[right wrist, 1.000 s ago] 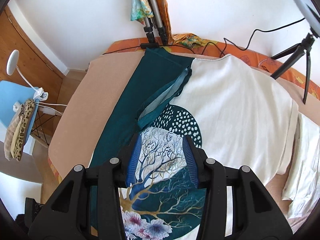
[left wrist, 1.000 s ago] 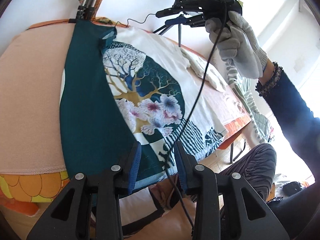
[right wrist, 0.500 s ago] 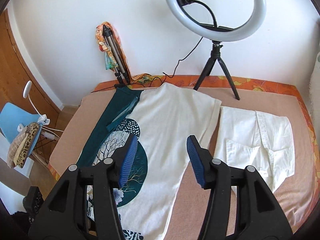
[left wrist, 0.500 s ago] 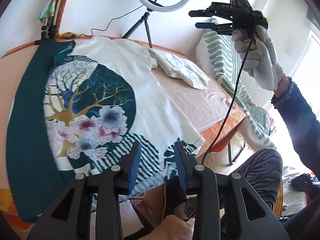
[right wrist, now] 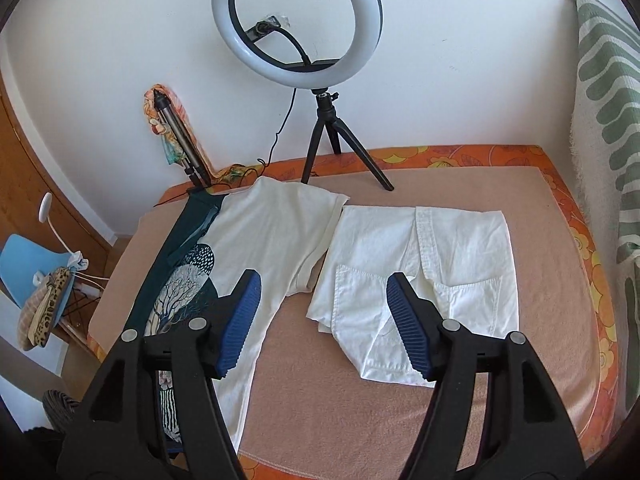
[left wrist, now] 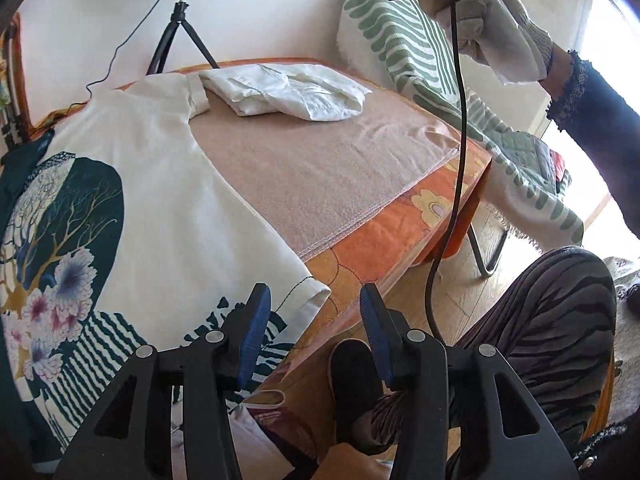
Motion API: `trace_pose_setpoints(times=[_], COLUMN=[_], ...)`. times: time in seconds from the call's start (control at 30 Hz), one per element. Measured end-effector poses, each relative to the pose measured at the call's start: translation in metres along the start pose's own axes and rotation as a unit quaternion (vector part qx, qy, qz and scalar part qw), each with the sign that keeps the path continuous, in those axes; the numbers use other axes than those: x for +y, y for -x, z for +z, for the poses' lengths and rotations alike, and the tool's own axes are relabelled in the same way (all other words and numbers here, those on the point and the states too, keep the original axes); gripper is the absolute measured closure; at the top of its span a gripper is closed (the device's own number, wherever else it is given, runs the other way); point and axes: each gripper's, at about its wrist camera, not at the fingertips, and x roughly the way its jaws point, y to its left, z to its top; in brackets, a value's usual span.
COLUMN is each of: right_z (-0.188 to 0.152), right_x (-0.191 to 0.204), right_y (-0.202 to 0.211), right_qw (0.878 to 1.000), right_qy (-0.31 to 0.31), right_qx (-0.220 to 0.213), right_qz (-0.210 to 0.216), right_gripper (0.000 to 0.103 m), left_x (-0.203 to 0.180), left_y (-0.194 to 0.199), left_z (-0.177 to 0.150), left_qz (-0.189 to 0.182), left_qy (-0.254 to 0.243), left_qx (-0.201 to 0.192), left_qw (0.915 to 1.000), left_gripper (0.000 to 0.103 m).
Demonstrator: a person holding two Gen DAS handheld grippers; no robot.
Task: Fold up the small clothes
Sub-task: 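Grasp the cream panel's hem with the left gripper while the right grasps its shoulder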
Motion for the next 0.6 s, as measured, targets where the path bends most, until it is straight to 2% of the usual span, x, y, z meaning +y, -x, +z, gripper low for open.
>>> trace_pose_setpoints(times=[0.1, 0.3, 0.33, 0.43, 0.5, 0.6], right_z=[0.001, 0.013, 0.018, 0.031, 0.041, 0.053], right_x=[-0.011, -0.015, -0.014, -0.009, -0.004, -0.001], right_y=[-0.012, -0.058, -0.069, -0.103, -0.127, -0.164], right_qw=[1.0, 0.999, 0.999, 0.999, 0.998, 0.998], right_qy=[-0.008, -0.015, -0.014, -0.011, -0.003, 0.001], right_qx=[0.002, 0.018, 0.022, 0.033, 0.042, 0.056], right_qz=[0.006, 0.023, 0.028, 0.038, 0.035, 0.032], right_gripper=[0.035, 0.035, 0.035, 0.035, 0.035, 0.035], left_x=[-0.007, -0.006, -0.005, 0.0, 0.009, 0.026], left_y=[-0.014, -0.027, -0.027, -0.028, -0.027, -0.022], left_z=[0.003, 0.001, 0.001, 0.003, 0.005, 0.007], left_qz=[0.038, 0.062, 0.061, 0.07, 0.05, 0.014], left_qy=[-0.022, -0.02, -0.016, -0.014, 0.011, 0.076], left_qx=[0.016, 0.027, 0.022, 0.011, 0.004, -0.004], left_qw=[0.9989, 0.9975, 0.9978, 0.9974, 0.9987, 0.997], left_gripper=[0.058, 0.059, 0.063, 0.094, 0.097, 0.098])
